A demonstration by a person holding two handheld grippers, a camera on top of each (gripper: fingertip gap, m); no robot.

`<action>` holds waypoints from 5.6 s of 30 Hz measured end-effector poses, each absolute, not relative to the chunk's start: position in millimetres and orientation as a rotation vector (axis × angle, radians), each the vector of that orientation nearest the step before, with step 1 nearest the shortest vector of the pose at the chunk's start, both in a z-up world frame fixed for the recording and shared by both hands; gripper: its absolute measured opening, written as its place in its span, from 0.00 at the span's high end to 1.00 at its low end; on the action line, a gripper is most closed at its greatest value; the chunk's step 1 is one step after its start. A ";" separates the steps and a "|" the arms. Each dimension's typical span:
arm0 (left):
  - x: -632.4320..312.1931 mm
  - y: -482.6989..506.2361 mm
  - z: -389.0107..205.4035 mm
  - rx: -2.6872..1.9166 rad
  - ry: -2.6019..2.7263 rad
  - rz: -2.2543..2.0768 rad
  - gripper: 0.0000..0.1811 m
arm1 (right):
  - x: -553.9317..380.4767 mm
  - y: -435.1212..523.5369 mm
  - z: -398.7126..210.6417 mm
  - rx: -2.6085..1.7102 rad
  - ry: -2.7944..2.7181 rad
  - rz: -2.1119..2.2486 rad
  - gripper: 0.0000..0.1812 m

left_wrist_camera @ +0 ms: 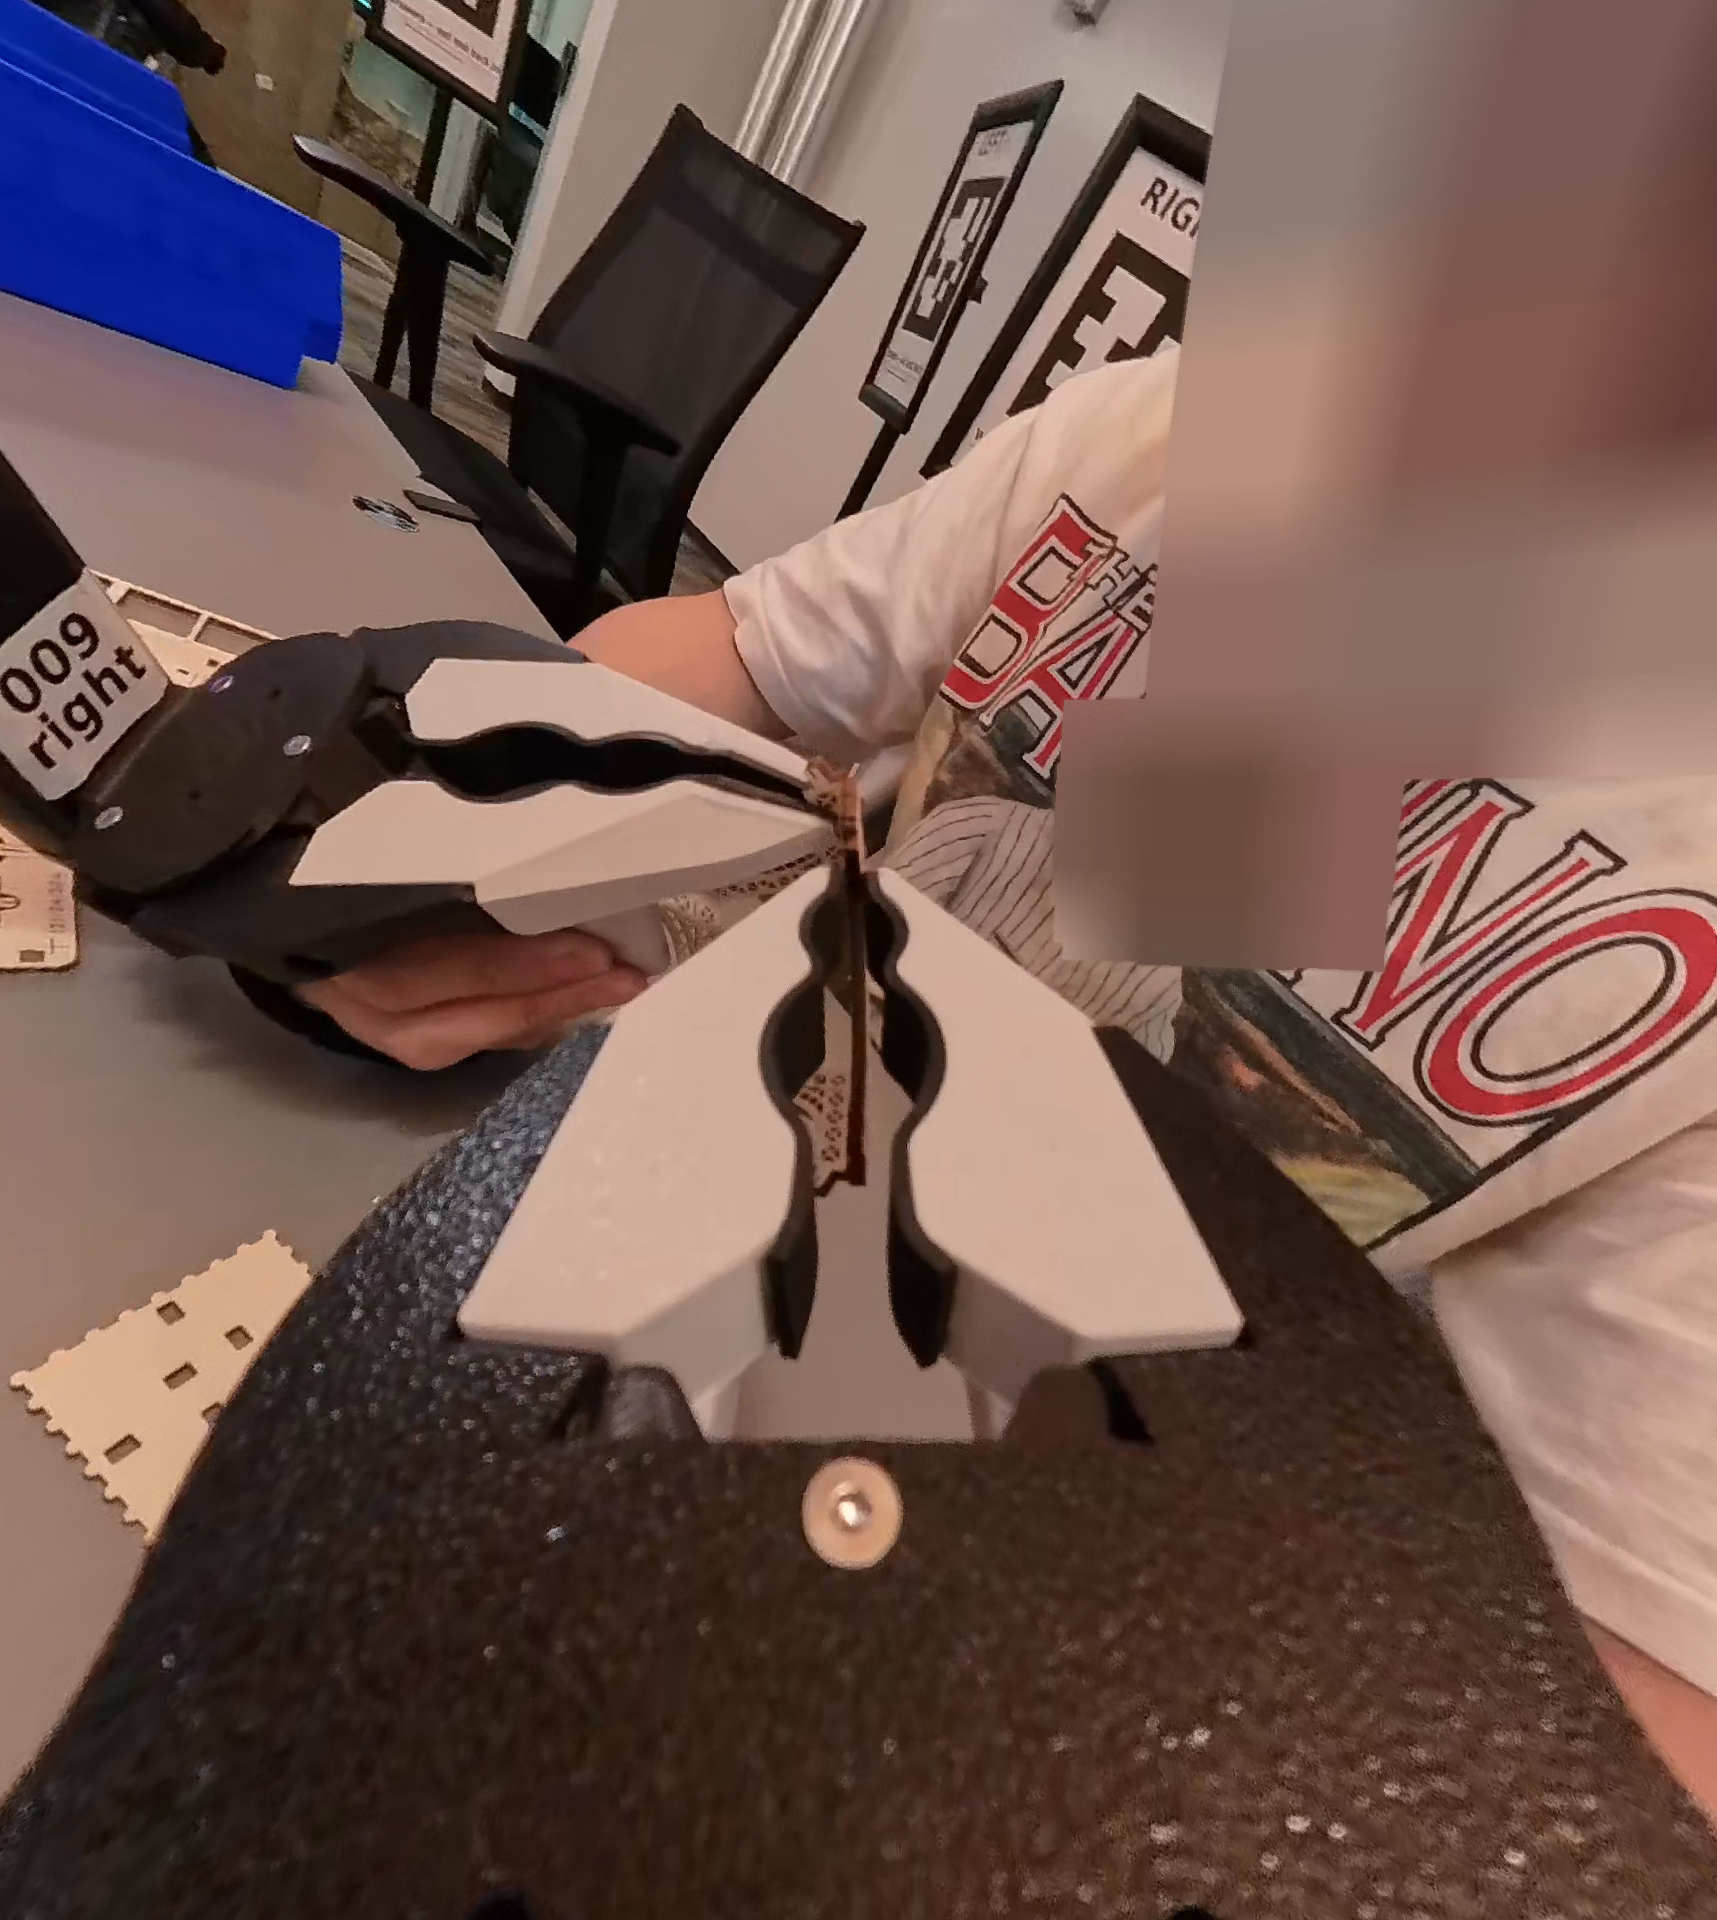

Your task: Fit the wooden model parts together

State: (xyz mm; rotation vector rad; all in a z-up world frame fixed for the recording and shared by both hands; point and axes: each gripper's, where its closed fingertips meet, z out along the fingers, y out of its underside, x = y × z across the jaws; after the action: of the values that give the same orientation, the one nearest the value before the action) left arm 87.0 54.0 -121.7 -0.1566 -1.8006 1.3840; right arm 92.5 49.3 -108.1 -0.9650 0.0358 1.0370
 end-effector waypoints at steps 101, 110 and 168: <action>95.0 51.2 -112.0 -0.159 -1.829 1.492 1.00 | 94.2 46.3 -108.4 -0.952 0.025 1.058 1.00; 93.0 49.5 -110.4 -0.179 -1.814 1.510 1.00 | 94.8 45.8 -108.0 -0.943 0.028 1.068 1.00; 107.5 42.5 -111.6 -0.042 -1.794 1.532 0.93 | 95.8 51.2 -111.9 -1.006 0.037 0.978 1.00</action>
State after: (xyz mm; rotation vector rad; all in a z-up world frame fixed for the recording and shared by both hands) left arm 107.5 42.5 -111.6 -0.0424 -1.7943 1.5315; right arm 95.8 51.2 -111.9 -1.0065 0.0373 0.9784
